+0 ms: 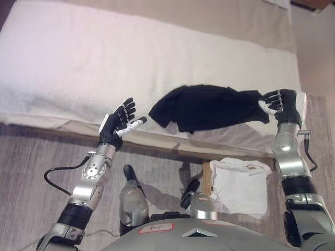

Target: Put the clothes on the bed into the basket.

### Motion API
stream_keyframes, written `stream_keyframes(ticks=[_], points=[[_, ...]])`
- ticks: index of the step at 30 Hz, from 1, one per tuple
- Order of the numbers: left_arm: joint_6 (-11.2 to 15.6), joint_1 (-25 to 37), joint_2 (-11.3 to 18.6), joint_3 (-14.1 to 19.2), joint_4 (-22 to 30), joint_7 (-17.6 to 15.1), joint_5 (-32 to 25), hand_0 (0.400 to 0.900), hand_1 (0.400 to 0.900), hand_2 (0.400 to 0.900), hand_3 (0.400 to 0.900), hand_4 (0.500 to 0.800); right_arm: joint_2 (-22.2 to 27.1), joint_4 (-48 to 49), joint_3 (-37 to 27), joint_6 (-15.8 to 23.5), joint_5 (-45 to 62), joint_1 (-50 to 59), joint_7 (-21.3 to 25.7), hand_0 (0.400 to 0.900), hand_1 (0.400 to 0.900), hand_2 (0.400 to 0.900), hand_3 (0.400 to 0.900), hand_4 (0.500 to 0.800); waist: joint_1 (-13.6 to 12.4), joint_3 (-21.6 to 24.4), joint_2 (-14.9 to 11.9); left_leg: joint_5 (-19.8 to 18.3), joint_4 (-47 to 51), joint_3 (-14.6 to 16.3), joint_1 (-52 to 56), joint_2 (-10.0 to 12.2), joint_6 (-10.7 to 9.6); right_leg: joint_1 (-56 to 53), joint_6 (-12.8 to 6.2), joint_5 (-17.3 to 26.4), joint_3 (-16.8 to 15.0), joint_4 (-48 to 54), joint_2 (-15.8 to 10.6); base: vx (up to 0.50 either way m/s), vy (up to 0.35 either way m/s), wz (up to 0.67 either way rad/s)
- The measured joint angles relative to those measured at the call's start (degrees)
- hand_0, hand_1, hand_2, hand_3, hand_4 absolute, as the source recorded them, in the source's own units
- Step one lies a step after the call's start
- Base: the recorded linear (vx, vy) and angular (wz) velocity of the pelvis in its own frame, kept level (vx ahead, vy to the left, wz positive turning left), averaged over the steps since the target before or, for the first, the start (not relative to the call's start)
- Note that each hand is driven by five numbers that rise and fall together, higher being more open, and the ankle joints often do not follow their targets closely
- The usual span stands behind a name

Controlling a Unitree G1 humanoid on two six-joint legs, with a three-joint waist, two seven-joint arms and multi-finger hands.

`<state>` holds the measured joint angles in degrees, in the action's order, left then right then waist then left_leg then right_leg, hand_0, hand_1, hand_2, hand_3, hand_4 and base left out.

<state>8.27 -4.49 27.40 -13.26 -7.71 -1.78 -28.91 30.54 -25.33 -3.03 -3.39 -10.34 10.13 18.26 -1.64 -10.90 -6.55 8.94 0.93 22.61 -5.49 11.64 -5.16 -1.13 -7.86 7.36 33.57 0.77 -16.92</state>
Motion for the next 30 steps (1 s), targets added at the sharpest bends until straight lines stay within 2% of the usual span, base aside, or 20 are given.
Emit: stream_keyframes(ticks=[3, 6, 10, 13, 16, 18, 21, 26, 30], points=[[-0.1, -0.8, -0.7, 0.0, 0.0, 0.7, 0.1, 0.900, 0.900, 0.900, 0.900, 0.800, 0.0, 0.0, -0.2, -0.1, 0.0, -2.1, -0.1, 0.400, 0.400, 0.400, 0.400, 0.500, 1.4, 1.9, 0.2, 0.2, 1.1, 0.3, 0.9, 0.0, -0.6, -0.5, -0.06, 0.0, -0.2, 0.9, 0.5, 0.02, 0.002, -0.12], [-0.4, -0.9, -0.9, 0.0, 0.0, 1.5, 0.1, 0.900, 0.900, 0.900, 0.900, 0.800, 0.1, -1.8, -2.9, 0.2, 0.1, -3.1, -0.2, 0.400, 0.400, 0.400, 0.400, 0.500, 1.6, 2.4, 0.6, 0.2, 1.6, 1.3, 1.9, 0.0, -0.7, -0.4, -0.23, 0.1, -1.2, 1.0, 0.5, 0.03, -0.005, -0.17], [-1.0, -2.3, -0.9, 0.6, 0.0, 1.7, 0.1, 0.900, 0.900, 0.900, 0.900, 0.800, 0.2, -3.8, -8.3, 0.0, 0.5, -5.6, 0.1, 0.400, 0.400, 0.400, 0.400, 0.500, 1.6, 3.5, 1.0, 0.2, 2.1, 2.1, 2.7, 0.0, -0.7, -0.5, -0.25, 0.2, -1.9, 1.1, 0.5, 0.03, -0.014, -0.09], [-1.5, -3.0, -0.9, 0.9, 0.0, 2.3, 0.8, 0.900, 0.900, 0.900, 0.900, 0.800, 1.2, -9.8, -15.4, -0.2, 2.0, -7.4, 0.3, 0.400, 0.400, 0.400, 0.400, 0.500, 1.5, 4.2, 1.0, 0.2, 2.2, 2.3, 3.0, -0.1, -0.7, -0.6, -0.30, 0.2, -2.0, 1.1, 0.5, 0.02, -0.018, -0.11], [-1.9, -3.4, -0.9, 1.4, -0.1, 2.4, 1.1, 0.900, 0.900, 0.900, 0.900, 0.800, 4.5, -15.8, -20.3, -1.1, 3.9, -10.6, 1.2, 0.400, 0.400, 0.400, 0.400, 0.500, 1.7, 4.7, 1.2, 0.1, 2.7, 2.9, 3.7, -0.1, -0.9, -0.6, -0.33, 0.2, -2.5, 1.2, 0.5, 0.01, -0.012, -0.13], [-1.9, -4.0, -0.9, 1.6, -0.1, 2.4, 1.1, 0.900, 0.900, 0.900, 0.900, 0.800, 6.4, -18.8, -22.7, -2.1, 4.5, -11.6, 1.5, 0.400, 0.400, 0.400, 0.400, 0.500, 3.0, 5.5, 1.5, 0.0, 3.3, 3.3, 4.1, -0.2, -1.0, -0.8, -0.42, 0.1, -2.9, 1.5, 0.5, 0.01, -0.015, -0.17], [-2.2, -4.2, -1.0, 1.6, -0.3, 2.9, 1.1, 0.900, 0.900, 0.900, 0.900, 0.800, 8.9, -20.5, -23.9, -2.4, 5.1, -13.5, 1.5, 0.400, 0.400, 0.400, 0.400, 0.500, 4.6, 6.5, 2.1, -0.2, 3.7, 4.3, 4.8, -0.3, -1.5, -0.8, -1.01, 0.5, -3.7, 2.5, 0.7, 0.00, -0.019, -0.14], [-2.2, -4.4, -1.7, 1.6, -0.4, 4.1, 1.1, 0.900, 0.900, 0.900, 0.900, 0.800, 15.0, -31.4, -24.4, -2.8, 6.8, -14.0, 1.4, 0.400, 0.400, 0.400, 0.400, 0.500, 5.5, 7.6, 3.6, -0.4, 3.7, 5.7, 5.8, -0.1, -1.7, -0.9, -1.52, 0.9, -5.2, 3.4, 1.0, -0.01, -0.025, -0.11], [-2.2, -4.7, -2.4, 1.6, -0.6, 4.2, 1.1, 0.900, 0.900, 0.900, 0.900, 0.800, 16.4, -32.3, -25.4, -2.8, 8.0, -15.1, 1.3, 0.400, 0.400, 0.400, 0.400, 0.500, 6.2, 8.3, 4.7, -0.6, 3.8, 6.2, 6.1, 0.1, -2.0, -0.9, -1.57, 0.8, -5.6, 4.2, 1.3, 0.00, -0.007, -0.01]])
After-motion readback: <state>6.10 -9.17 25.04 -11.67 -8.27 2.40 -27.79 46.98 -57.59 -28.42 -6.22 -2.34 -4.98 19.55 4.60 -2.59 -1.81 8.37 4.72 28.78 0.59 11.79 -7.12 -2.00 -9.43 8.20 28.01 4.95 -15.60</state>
